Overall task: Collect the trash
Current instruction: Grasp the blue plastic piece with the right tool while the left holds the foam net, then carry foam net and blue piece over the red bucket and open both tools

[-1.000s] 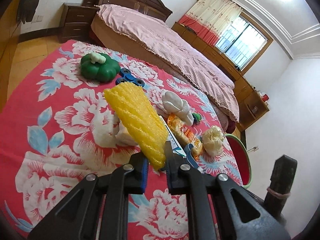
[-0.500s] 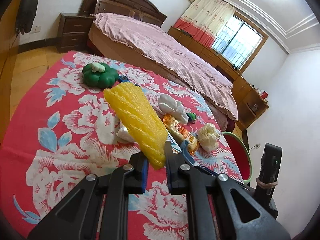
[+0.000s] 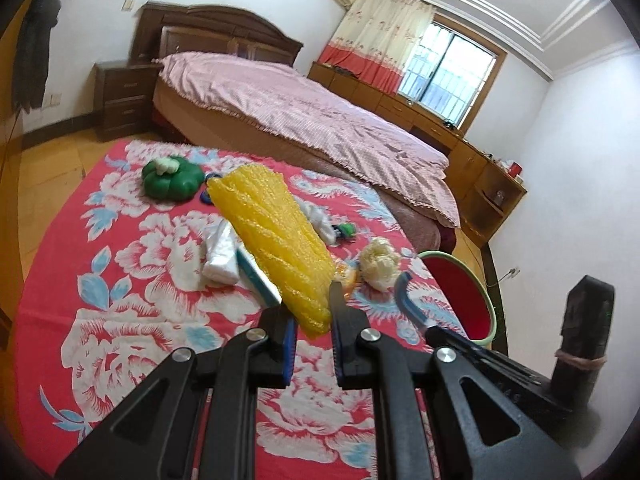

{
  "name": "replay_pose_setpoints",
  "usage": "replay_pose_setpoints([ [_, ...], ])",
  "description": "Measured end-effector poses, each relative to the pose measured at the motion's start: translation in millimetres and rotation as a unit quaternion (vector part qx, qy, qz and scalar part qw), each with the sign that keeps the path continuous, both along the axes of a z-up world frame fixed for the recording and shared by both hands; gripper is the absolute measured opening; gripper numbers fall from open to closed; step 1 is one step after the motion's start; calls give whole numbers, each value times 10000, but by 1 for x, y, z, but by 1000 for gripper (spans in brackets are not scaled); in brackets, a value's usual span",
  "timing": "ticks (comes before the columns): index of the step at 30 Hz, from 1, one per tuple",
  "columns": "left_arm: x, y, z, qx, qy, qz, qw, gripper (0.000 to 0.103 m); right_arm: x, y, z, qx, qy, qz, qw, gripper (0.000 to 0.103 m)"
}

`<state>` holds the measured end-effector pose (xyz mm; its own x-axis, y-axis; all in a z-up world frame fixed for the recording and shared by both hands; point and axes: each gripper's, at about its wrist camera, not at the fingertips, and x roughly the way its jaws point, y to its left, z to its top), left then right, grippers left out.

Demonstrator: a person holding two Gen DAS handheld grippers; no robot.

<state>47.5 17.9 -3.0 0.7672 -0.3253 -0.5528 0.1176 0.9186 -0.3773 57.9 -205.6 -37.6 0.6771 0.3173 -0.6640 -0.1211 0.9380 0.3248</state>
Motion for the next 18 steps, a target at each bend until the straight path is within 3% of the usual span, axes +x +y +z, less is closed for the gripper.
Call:
replay_pose_setpoints([
  [6, -6, -26, 14, 175, -181, -301, 9992, 13, -26, -27, 25, -3, -422, -419, 9982, 24],
  [18, 9, -102, 28, 449, -282, -1215, 9912, 13, -40, -88, 45, 28, -765, -1142, 9905, 24],
])
